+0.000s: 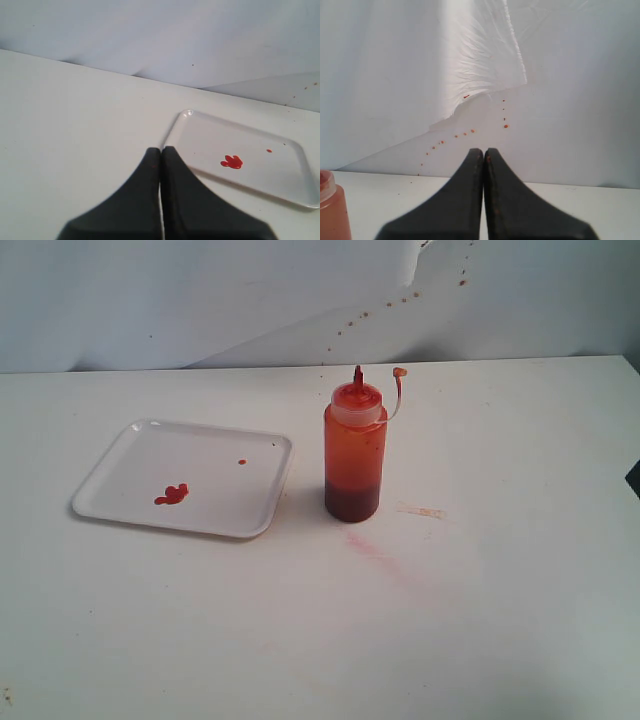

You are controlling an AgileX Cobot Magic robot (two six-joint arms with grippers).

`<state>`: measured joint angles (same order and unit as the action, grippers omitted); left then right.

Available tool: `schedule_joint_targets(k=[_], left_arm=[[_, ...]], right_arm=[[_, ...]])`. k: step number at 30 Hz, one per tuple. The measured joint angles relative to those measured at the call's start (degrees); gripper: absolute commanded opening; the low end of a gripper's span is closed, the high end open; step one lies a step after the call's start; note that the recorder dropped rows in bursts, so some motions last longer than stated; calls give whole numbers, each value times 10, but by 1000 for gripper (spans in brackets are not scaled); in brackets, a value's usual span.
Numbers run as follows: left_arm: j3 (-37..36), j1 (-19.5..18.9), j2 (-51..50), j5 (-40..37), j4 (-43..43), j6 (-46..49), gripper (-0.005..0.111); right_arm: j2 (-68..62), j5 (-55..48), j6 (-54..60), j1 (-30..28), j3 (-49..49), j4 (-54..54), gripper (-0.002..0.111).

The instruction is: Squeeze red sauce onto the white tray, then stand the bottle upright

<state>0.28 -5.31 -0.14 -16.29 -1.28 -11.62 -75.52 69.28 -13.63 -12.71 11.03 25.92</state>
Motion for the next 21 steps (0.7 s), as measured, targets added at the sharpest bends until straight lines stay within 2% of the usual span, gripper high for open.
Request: schedule_joint_targets(k=[10, 15, 21], left_arm=[[0, 0, 0, 2, 0, 0, 0], [0, 0, 0, 2, -7, 48, 0], [0, 0, 0, 2, -7, 59, 0]], right_arm=[[0, 0, 0, 0, 0, 0, 0], [0, 0, 0, 0, 0, 0, 0], [0, 0, 0, 0, 0, 0, 0]])
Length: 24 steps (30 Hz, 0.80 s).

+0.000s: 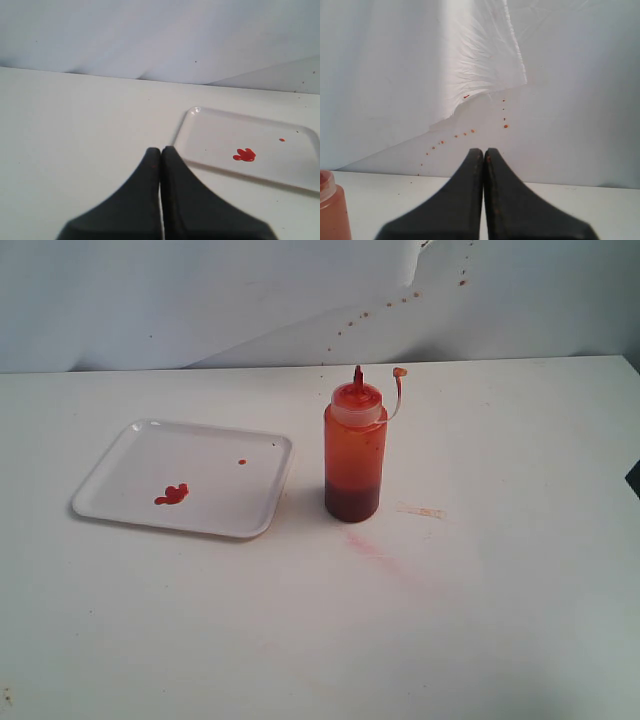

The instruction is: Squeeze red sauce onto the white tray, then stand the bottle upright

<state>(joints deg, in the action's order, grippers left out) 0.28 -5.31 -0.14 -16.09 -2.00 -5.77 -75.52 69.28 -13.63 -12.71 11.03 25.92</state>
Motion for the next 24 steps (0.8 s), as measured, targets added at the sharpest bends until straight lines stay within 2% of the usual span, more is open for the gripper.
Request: schedule_joint_targets(k=[19, 24], left_arm=[[0, 0, 0, 0, 1, 2, 0], [0, 0, 0, 0, 1, 2, 0]], right_arm=[[0, 0, 0, 0, 0, 0, 0], [82, -59, 0, 0, 0, 0, 0]])
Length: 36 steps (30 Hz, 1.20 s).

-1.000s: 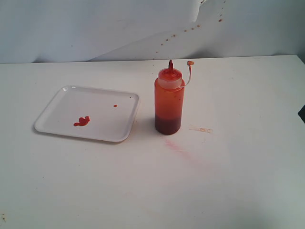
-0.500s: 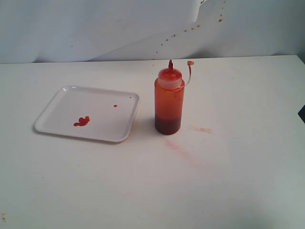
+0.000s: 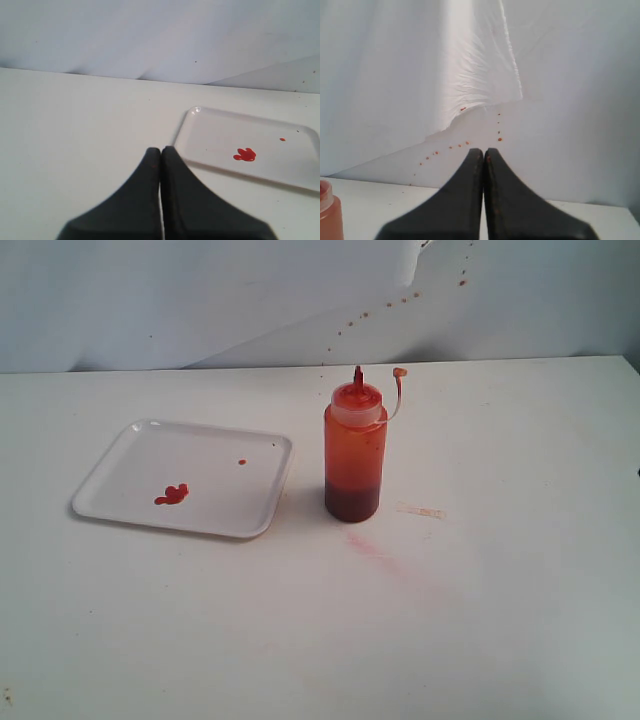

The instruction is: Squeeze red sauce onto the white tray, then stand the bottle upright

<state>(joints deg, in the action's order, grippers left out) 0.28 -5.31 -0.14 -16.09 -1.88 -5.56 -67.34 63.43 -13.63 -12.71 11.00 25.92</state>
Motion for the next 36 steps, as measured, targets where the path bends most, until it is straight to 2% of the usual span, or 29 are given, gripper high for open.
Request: schedule_joint_targets(k=[6, 18, 20, 25, 28, 31, 36], left_arm=[[0, 0, 0, 0, 0, 1, 0], [0, 0, 0, 0, 0, 1, 0], [0, 0, 0, 0, 0, 1, 0], [0, 0, 0, 0, 0, 1, 0], [0, 0, 0, 0, 0, 1, 0], [0, 0, 0, 1, 0, 1, 0], [0, 0, 0, 3, 0, 1, 0]], right_arm=[[191, -89, 0, 0, 0, 0, 0], [512, -118, 13, 0, 0, -43, 0], [546, -170, 14, 0, 0, -49, 0], [637, -478, -22, 21, 0, -55, 0], [666, -608, -33, 40, -7, -65, 0], [670, -654, -33, 53, -30, -66, 0], [672, -666, -33, 58, -105, -75, 0]])
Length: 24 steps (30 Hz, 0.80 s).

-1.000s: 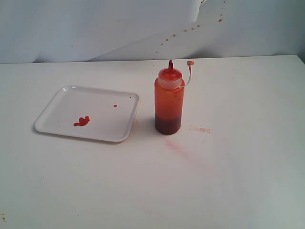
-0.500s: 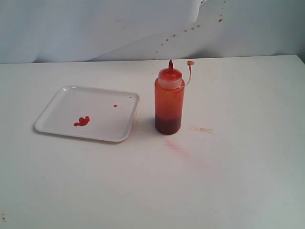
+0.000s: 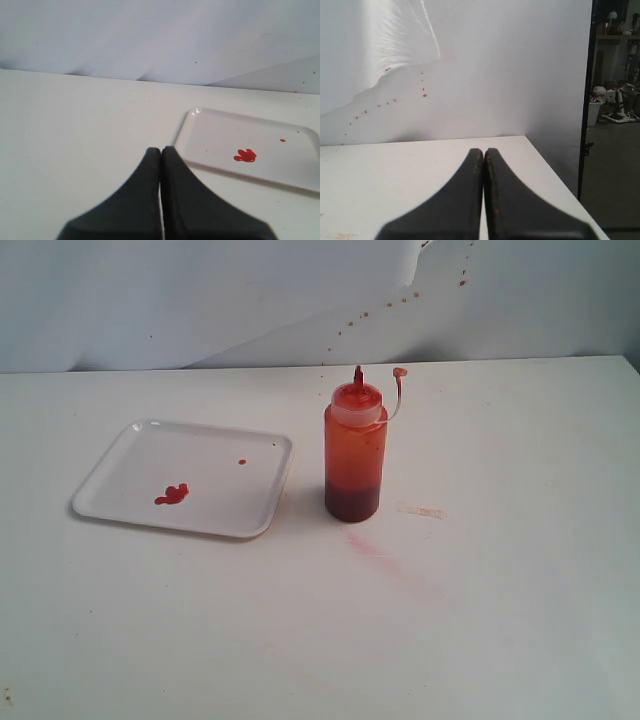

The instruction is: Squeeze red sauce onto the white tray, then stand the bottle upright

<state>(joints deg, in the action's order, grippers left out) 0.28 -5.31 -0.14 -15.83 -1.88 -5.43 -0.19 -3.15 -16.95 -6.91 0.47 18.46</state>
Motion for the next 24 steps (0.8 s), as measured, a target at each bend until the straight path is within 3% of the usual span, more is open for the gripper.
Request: schedule_joint_targets(k=[6, 11, 13, 24], left_arm=[[0, 0, 0, 0, 0, 0, 0], [0, 0, 0, 0, 0, 0, 0], [0, 0, 0, 0, 0, 0, 0], [0, 0, 0, 0, 0, 0, 0]], right_arm=[[0, 21, 7, 0, -3, -23, 0], [0, -17, 283, 0, -3, -245, 0], [0, -43, 320, 0, -3, -261, 0], [0, -150, 263, 0, -3, -185, 0]])
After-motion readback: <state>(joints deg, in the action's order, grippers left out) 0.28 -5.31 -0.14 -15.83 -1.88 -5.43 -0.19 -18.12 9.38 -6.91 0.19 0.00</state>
